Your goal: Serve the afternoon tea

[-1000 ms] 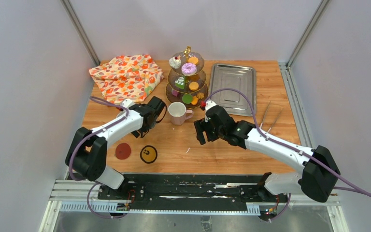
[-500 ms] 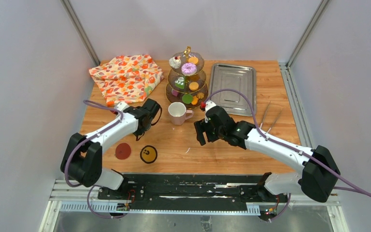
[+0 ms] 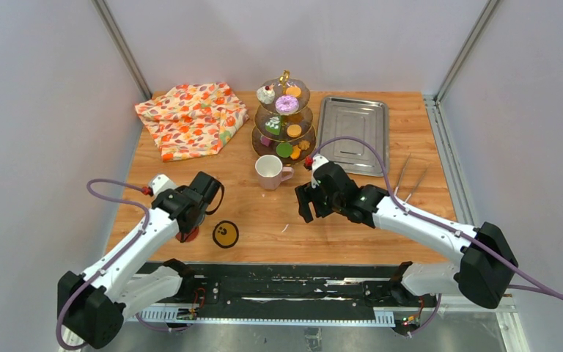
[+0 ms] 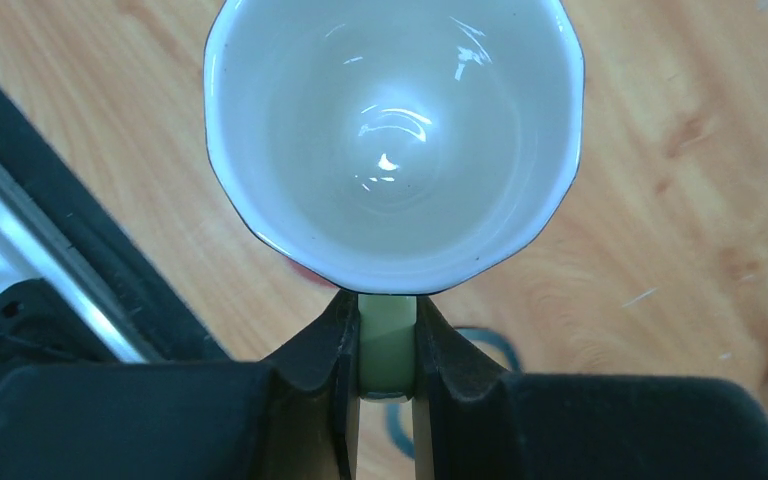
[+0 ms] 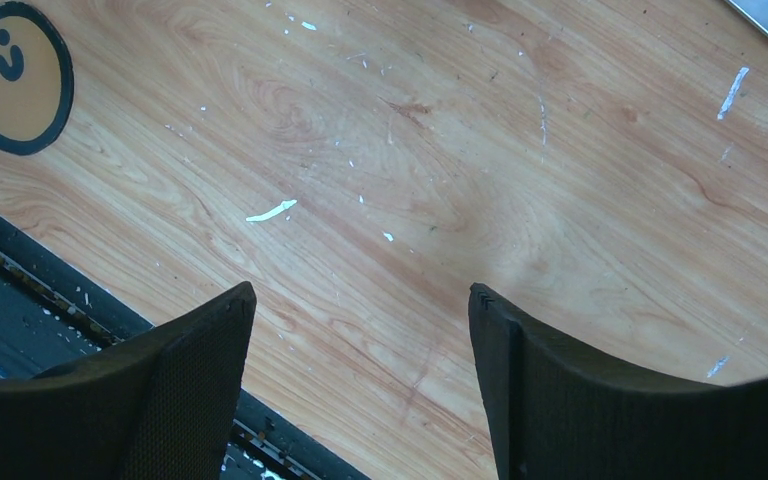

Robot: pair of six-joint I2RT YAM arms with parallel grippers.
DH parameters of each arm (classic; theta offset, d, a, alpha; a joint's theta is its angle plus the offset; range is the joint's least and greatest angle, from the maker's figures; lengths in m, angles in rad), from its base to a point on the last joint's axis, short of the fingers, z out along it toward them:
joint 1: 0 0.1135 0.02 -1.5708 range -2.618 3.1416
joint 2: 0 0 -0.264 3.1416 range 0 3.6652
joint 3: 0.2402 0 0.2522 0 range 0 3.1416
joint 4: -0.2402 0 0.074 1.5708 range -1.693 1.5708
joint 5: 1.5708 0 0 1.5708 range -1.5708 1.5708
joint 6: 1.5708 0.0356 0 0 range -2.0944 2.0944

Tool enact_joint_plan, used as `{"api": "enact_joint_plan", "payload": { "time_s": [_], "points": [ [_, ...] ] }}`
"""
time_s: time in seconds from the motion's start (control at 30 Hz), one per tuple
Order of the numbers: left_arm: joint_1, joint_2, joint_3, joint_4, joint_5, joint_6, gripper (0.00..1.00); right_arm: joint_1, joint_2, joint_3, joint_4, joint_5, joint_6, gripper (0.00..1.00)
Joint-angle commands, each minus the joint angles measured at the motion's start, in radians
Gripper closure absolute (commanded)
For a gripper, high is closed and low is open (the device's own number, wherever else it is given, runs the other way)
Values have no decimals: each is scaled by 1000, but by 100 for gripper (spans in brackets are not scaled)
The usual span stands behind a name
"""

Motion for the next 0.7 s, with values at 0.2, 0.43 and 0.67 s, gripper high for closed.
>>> {"api": "enact_joint_plan", "payload": {
  "time_s": [0.2, 0.43, 0.67],
  "points": [
    [-29, -107, -81, -80, -18, -7, 100, 6, -19, -21, -1, -8, 8, 24],
    [-33, -125, -121, -80, 74, -3, 100, 6, -34, -56, 19, 14, 30, 24],
    [-87, -119, -198, -75, 93, -144, 100, 6, -14, -59, 30, -14, 19, 24]
  ]
}}
